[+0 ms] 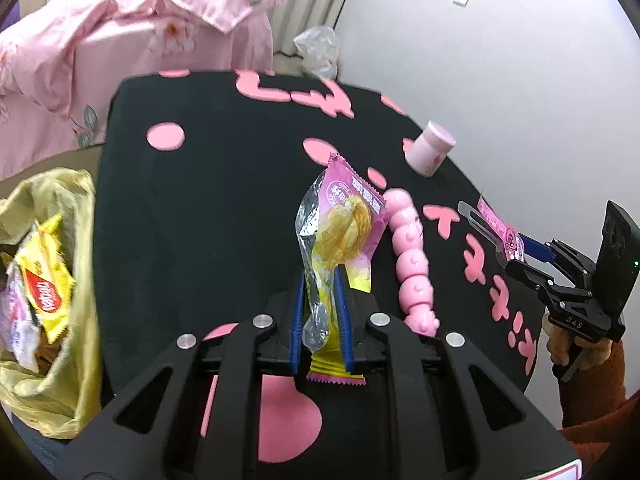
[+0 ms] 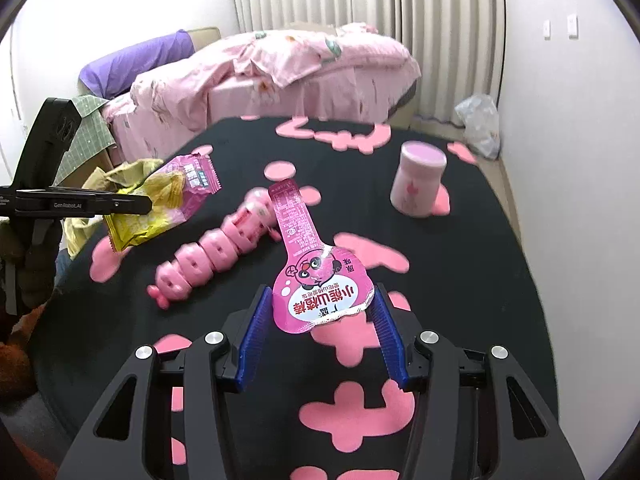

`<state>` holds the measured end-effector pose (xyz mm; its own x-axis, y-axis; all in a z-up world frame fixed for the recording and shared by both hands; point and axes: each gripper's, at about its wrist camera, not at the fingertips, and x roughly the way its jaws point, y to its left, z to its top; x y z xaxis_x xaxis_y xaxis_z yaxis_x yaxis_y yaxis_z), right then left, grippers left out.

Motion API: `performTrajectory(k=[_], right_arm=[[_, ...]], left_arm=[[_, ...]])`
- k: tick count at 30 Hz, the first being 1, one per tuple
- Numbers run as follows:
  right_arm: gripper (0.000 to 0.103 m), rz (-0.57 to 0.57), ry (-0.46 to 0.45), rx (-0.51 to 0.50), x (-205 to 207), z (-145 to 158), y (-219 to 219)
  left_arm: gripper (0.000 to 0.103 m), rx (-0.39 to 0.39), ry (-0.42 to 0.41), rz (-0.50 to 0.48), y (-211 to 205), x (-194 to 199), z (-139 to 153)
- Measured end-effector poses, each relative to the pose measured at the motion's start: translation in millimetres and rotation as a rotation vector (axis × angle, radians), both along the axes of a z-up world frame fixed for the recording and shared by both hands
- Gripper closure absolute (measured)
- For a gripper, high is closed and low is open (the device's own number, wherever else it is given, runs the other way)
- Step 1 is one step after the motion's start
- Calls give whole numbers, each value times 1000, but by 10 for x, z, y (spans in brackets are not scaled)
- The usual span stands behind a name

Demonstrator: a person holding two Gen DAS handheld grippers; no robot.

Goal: Collect trash
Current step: 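Carry the chip bag with the left tool over the trash bag while the right tool carries the lollipop wrapper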

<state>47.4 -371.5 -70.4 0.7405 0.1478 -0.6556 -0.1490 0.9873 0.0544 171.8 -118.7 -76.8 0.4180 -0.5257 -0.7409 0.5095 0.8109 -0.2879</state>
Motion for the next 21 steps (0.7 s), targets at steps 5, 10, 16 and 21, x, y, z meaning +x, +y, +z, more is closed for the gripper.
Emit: performTrajectory(k=[5,10,16,21], right_arm=[[55,7,-55,1,26,211,152],[55,20,-94,9,123,431,378],[55,49,-127,-25,315,677,790],[55,139,-150,-49,498,802,1282]], left_arm=[[89,-28,-57,22,151,-100,220],[89,-44,-113,71,415,-171,388],[89,-66,-134,212,1039,-120,467],[89,-56,-147,358,1660,-112,462]])
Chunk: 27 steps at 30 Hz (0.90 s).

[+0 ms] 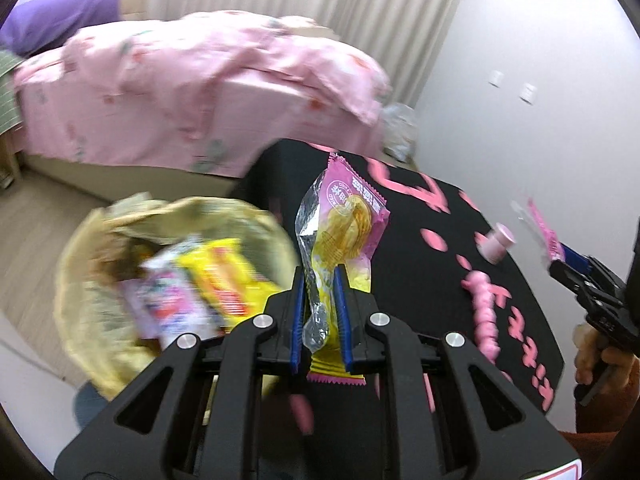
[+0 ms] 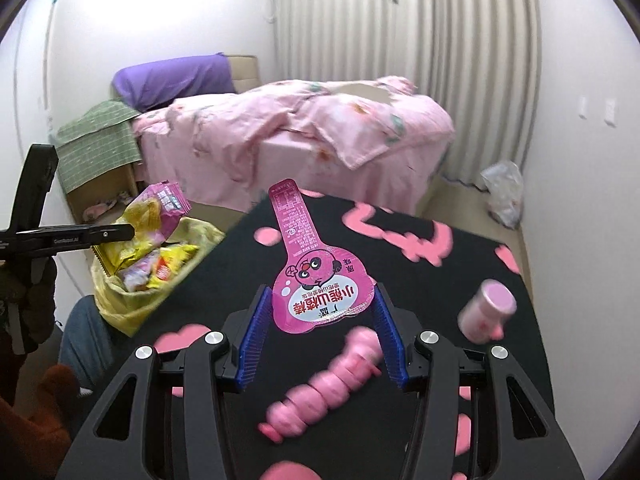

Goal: Collect trash
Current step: 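Carry the chip bag with the left tool over the trash bag while the right tool carries the lollipop wrapper, then release the chip bag into the trash bag with the left tool while the right tool releases the lollipop wrapper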

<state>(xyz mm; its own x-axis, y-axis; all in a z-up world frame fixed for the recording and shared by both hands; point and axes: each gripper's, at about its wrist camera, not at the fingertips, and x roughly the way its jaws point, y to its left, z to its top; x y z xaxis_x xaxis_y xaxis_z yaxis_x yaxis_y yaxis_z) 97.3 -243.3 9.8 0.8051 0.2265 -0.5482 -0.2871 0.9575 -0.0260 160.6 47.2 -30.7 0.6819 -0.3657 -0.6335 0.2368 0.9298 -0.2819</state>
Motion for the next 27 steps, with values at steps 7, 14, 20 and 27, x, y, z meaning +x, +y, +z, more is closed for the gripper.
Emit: performTrajectory(k=[7,14,20,27], right_arm=[[55,148,18,-29,251,-14,653],[55,277,73,-65,660,-203,1206],[55,363,152,-58,1154,-393,1554],[55,511,256,-200,1534,-864,2115]], left_arm=[[89,30,26,188,692,1,-160],[89,122,77,318,1031,138,-466],[89,120,189,230,807,483,-810],[89,27,244,200,765,557,-930]])
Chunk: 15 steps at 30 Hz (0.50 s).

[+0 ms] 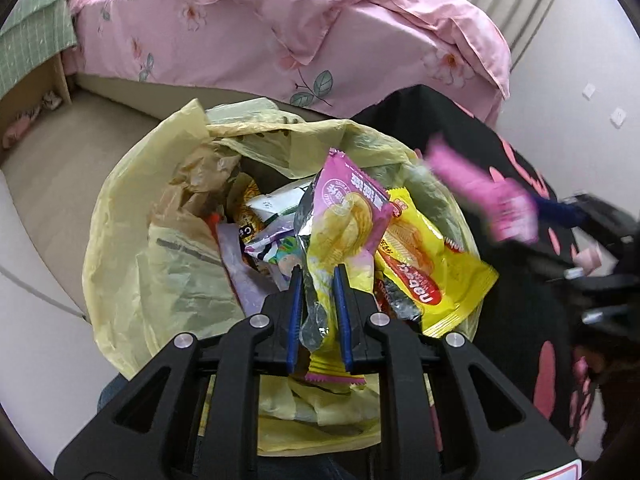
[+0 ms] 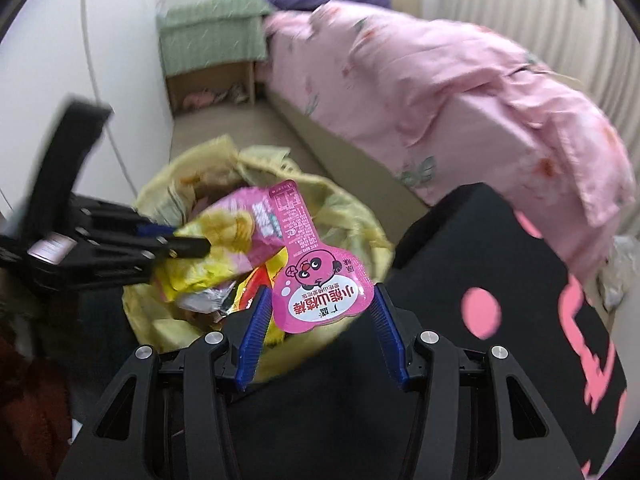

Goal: Collect trash
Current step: 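Release the chip bag into the trash bag with the left tool while the right tool releases the lollipop wrapper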

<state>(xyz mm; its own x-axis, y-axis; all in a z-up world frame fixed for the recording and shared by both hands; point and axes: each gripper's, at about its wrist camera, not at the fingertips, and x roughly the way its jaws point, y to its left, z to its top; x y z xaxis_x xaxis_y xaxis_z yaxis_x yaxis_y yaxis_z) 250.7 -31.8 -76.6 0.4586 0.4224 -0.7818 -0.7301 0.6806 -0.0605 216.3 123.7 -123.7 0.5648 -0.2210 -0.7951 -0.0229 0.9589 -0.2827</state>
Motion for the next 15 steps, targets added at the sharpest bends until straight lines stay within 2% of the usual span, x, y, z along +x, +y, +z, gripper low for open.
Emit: performTrajectory(k=[8,15], right_arm=[[55,20,104,-9,241,-291,318],[55,-16,95,4,236,-302,250]], left_arm=[[89,-11,9,50,228,-41,3],[87,-34,-7,70,316,-70,-2]])
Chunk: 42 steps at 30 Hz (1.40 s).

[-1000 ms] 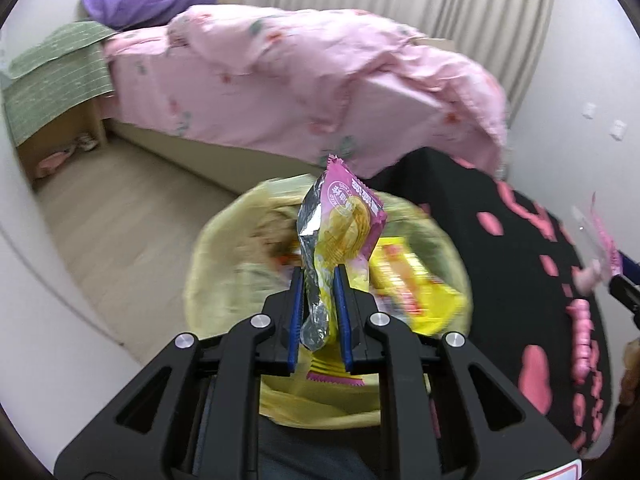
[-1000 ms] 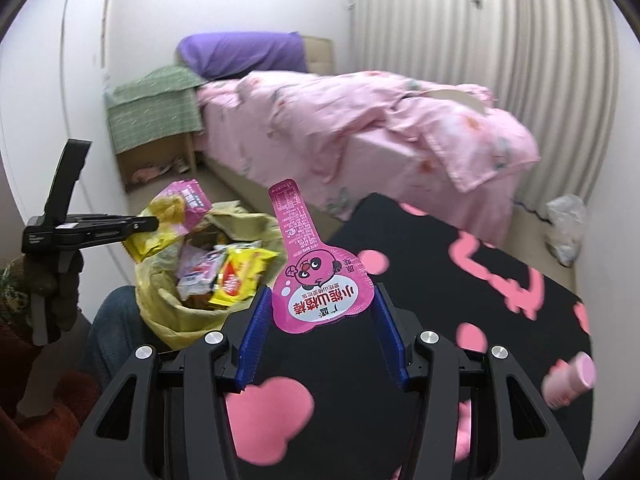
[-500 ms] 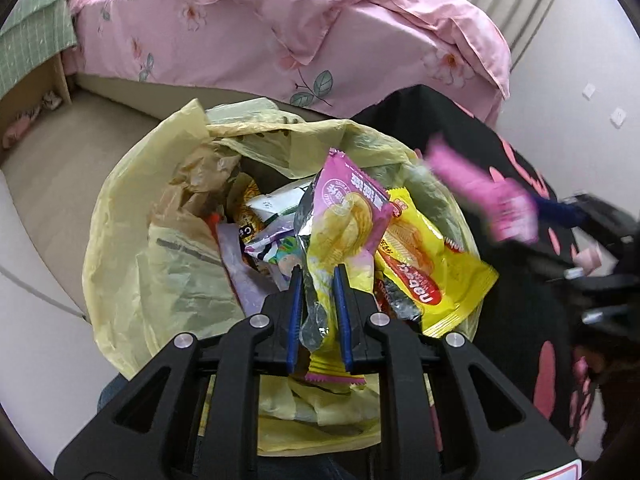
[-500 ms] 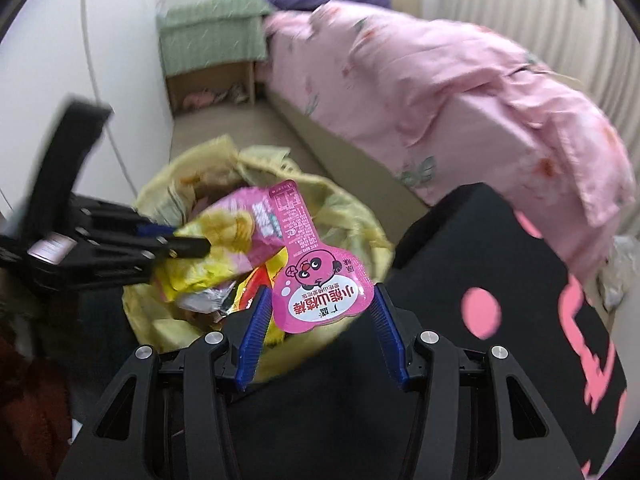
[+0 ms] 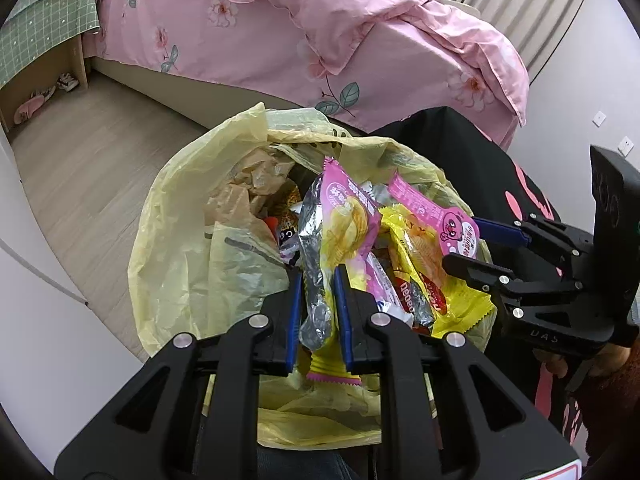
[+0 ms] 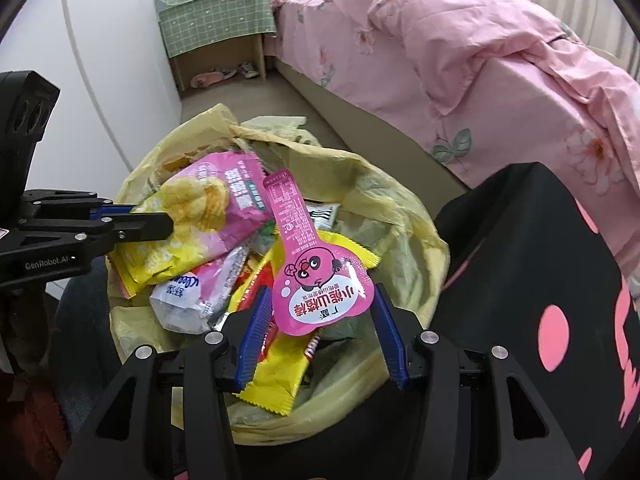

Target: Collect trash

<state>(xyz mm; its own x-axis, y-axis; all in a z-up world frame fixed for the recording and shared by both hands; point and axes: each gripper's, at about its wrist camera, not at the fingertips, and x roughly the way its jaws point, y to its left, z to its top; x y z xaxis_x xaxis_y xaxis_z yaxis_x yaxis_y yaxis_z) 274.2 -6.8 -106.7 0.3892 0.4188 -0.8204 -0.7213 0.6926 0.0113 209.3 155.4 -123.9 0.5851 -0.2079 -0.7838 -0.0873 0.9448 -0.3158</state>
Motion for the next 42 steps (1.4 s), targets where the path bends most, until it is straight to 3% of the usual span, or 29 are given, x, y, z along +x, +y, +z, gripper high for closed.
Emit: performTrajectory(k=[3,6,8,12,15,21,24,26,31,36,42], right_arm=[[55,-6,29,53,-3,15,-43],[54,-2,69,76,-3,4,-43],[54,-9,46,70,-38,30,-47],[47,-43,-30,97,-172,197,-131],[46,-49,-100,134,-305,391,-230],[46,-124,-106,205,-630,800,-715],[46,-173,-132,235,-985,982,-1042],[46,-229,-145,244,-1252,1065,-1233],[46,-364,-260,219,-1994,1224,-1616],[46,-456,-289,243,-2547,1255,-1849],[46,-497,-311,268,-2887,1250,-1968]], left_arm=[[81,-19,-12,8,25,-9,21],[66,-76,-26,2,68,-27,61],[49,-114,-28,2,93,-27,99],[37,-73,-64,59,108,-92,261],[35,-52,-112,105,130,-161,457],[35,72,-273,153,-36,-471,984],[35,158,-325,133,-307,-702,1153],[35,154,-344,94,-525,-906,1194],[35,117,-343,-39,-1047,-1261,1242],[35,175,-321,-102,-1476,-1606,1270],[35,226,-331,-126,-1664,-1909,1330]])
